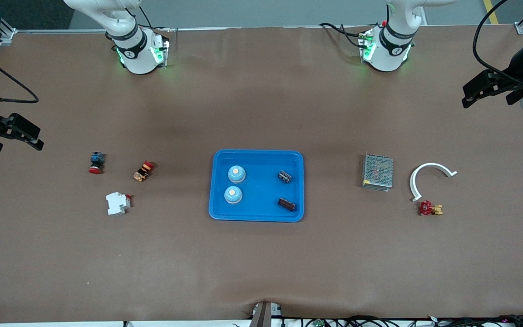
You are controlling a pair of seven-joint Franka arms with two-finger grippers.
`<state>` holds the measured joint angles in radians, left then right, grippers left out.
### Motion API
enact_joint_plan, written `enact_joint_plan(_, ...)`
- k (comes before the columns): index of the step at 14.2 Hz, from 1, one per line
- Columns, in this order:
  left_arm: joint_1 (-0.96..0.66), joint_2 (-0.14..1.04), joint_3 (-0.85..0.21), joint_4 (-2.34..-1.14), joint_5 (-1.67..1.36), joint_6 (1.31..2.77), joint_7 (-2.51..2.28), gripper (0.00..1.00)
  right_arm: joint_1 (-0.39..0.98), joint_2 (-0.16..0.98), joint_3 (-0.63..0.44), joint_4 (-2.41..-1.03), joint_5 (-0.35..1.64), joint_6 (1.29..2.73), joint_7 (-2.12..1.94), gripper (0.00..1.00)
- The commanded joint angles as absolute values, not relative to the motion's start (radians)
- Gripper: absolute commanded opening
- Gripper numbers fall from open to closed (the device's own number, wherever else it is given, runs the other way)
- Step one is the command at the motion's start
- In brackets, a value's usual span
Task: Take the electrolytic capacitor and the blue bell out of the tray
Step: 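Move the left gripper toward the tray while the right gripper starts moving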
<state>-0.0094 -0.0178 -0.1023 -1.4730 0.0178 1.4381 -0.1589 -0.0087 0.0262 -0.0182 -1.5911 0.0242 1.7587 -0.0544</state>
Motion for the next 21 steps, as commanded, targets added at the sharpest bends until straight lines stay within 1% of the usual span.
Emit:
enact_joint_plan(1,-0.006,-0.018,-0.106,-1.456,0.008,1.425,-0.166,1.00,-0.005,0.014,-0.017,-1.598,0.017,1.756,-0.043,1.00)
enact_joint_plan(8,-0.027,-0.002,-0.110,-1.459,0.002,1.425,-0.169,1.00,-0.008,0.017,-0.018,-1.592,0.017,1.755,-0.043,1.00)
enact_joint_plan(11,-0.054,0.047,-0.138,-1.456,0.008,1.442,-0.175,1.00,-0.009,0.020,-0.018,-1.585,0.018,1.758,-0.044,1.00)
enact_joint_plan(14,-0.071,0.092,-0.176,-1.462,0.003,1.554,-0.179,1.00,-0.015,0.023,-0.020,-1.582,0.020,1.758,-0.051,1.00)
enact_joint_plan(15,-0.074,0.113,-0.192,-1.462,0.003,1.566,-0.213,1.00,-0.011,0.031,-0.020,-1.582,0.020,1.758,-0.051,1.00)
enact_joint_plan(17,-0.098,0.144,-0.213,-1.462,0.006,1.578,-0.338,1.00,-0.005,0.035,-0.020,-1.582,0.020,1.758,-0.054,1.00)
enact_joint_plan(21,-0.181,0.215,-0.215,-1.465,0.009,1.580,-0.478,1.00,-0.003,0.060,-0.017,-1.588,0.034,1.758,-0.052,1.00)
